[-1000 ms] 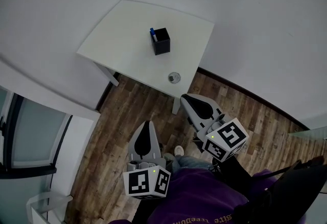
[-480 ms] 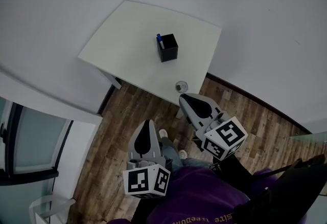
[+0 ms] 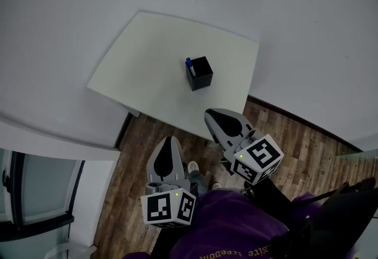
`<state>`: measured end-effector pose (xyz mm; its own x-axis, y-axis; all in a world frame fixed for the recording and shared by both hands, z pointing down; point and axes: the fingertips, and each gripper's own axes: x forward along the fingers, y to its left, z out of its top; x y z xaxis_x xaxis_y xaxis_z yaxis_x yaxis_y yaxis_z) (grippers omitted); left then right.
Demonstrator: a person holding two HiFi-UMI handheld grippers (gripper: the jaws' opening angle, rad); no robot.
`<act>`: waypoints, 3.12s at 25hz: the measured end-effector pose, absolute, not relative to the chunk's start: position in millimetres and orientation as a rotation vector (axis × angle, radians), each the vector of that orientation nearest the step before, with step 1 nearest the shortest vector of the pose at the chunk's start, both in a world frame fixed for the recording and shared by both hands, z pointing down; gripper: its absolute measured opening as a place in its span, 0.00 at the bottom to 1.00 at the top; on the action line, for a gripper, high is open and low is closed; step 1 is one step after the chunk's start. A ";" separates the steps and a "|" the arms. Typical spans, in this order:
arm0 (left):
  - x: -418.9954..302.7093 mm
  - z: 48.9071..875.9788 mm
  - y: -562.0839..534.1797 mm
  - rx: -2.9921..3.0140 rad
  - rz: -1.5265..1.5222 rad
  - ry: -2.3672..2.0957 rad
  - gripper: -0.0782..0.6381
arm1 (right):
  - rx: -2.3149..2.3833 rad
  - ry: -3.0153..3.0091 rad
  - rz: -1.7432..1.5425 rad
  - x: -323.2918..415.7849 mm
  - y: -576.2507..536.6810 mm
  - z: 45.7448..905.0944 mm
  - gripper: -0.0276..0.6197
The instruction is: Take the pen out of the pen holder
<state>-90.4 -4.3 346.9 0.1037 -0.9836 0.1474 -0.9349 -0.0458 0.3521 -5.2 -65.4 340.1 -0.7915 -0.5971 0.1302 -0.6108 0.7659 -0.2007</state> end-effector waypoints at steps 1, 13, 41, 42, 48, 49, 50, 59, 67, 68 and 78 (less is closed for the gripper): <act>-93.0 347.1 -10.2 2.039 -0.187 -1.871 0.12 | 1.000 -2.892 0.361 -8.2 -70.8 341.3 0.06; -123.9 356.6 -58.1 2.072 -0.188 -1.805 0.12 | 1.080 -2.825 0.371 -32.1 -117.7 358.5 0.06; -115.8 373.9 -162.8 1.948 -0.155 -1.870 0.12 | 0.863 -2.673 0.229 -37.5 -250.3 407.9 0.06; -116.9 375.5 -164.7 1.942 -0.153 -1.874 0.12 | 0.858 -2.658 0.224 -38.4 -254.6 412.2 0.06; -125.6 384.5 -175.3 1.899 -0.131 -1.897 0.12 | 0.769 -2.564 0.225 -48.9 -277.1 443.8 0.17; -126.1 386.0 -177.2 1.896 -0.127 -1.898 0.12 | 0.757 -2.554 0.223 -50.7 -280.2 448.2 0.18; -126.7 387.5 -179.1 1.893 -0.123 -1.898 0.12 | 0.748 -2.545 0.218 -52.5 -283.3 452.0 0.18; -129.2 393.9 -191.0 1.894 -0.096 -1.882 0.12 | 0.711 -2.473 0.215 -62.5 -304.5 477.4 0.22; -131.1 397.3 -197.4 1.888 -0.075 -1.881 0.12 | 0.669 -2.402 0.202 -67.1 -312.5 498.0 0.24; -131.2 397.2 -197.6 1.888 -0.074 -1.881 0.12 | 0.663 -2.396 0.197 -68.1 -312.3 500.1 0.24; -132.6 399.7 -199.4 1.882 -0.064 -1.882 0.12 | 0.642 -2.326 0.138 -69.6 -315.4 514.2 0.24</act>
<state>-132.6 -199.4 399.7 0.0562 -0.9542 0.2939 -0.9321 0.0553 0.3580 -69.6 -315.4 514.2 -0.6252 -0.4093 0.6646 -0.4851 0.8708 0.0800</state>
